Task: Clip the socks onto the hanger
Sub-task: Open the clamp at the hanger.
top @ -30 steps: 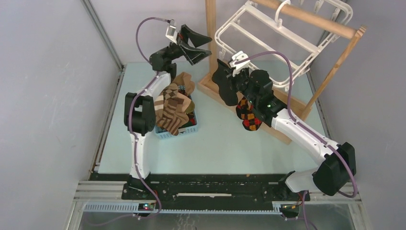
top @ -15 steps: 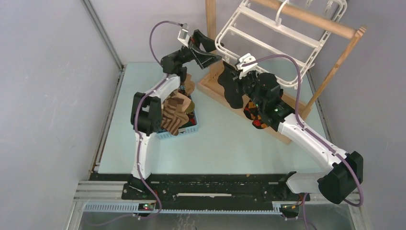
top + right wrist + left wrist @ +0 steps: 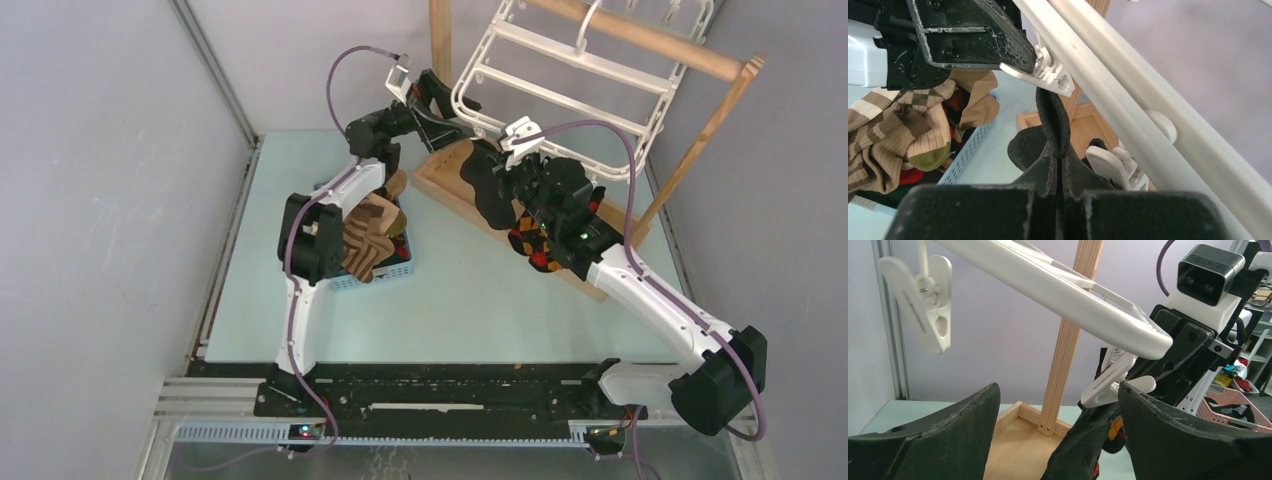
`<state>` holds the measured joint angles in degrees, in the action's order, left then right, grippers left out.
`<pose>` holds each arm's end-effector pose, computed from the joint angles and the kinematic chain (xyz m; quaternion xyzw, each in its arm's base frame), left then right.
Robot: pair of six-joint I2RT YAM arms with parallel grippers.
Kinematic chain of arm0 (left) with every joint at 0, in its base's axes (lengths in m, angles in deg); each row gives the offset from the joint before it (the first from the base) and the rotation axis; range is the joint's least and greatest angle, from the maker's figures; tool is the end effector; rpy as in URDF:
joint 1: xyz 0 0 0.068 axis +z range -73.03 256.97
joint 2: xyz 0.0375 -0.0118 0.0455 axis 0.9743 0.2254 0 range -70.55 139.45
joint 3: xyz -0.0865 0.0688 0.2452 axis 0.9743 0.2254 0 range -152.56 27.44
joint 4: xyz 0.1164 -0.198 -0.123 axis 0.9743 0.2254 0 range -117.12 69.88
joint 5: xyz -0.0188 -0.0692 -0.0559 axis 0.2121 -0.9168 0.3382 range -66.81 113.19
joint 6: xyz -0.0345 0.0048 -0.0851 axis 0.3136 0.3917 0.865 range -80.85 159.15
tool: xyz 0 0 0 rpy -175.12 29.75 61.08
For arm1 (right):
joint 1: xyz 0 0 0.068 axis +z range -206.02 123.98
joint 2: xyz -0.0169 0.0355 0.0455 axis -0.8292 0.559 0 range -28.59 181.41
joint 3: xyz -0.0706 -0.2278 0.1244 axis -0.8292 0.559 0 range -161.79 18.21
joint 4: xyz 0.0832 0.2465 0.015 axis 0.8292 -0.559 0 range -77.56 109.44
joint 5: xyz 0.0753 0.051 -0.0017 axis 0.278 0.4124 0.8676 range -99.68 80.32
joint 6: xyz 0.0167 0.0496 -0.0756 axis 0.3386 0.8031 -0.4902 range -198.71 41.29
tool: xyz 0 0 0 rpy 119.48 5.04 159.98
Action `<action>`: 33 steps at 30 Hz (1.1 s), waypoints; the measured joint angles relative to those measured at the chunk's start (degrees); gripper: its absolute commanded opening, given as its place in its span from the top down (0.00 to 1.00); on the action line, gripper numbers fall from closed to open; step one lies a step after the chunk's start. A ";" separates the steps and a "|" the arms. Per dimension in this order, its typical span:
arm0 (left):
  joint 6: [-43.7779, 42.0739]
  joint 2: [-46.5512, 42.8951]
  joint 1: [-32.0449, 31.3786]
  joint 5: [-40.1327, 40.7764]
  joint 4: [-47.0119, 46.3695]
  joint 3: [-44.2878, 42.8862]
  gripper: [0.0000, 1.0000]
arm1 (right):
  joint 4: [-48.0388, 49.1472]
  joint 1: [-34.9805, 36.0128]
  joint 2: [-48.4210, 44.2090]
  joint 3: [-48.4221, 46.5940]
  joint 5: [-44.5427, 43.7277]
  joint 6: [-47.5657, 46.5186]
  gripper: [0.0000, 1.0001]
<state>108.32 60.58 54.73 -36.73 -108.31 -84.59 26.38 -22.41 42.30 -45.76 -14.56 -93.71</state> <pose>0.4313 -0.2536 0.3881 0.3614 0.3847 -0.6859 0.5009 0.2877 0.1826 0.3894 -0.2633 0.6561 0.0845 0.7022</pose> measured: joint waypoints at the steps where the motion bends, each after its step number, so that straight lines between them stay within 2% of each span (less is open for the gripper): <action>1: -0.09 -0.02 0.17 -0.31 0.00 0.11 0.08 | -0.04 -0.04 -0.22 0.13 0.02 0.00 1.00; 15: -3.67 -2.29 2.89 -3.17 -0.13 3.91 0.02 | -1.40 -0.66 -1.25 0.83 -0.07 0.11 1.00; 33: -6.25 -6.01 -0.72 -3.76 -0.35 6.19 0.00 | -1.68 -0.92 -1.27 0.85 0.00 0.13 1.00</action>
<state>102.06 54.57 54.01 -40.49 -108.66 -78.40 24.70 -23.33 41.04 -44.91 -14.56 -93.58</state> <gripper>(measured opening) 0.996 0.017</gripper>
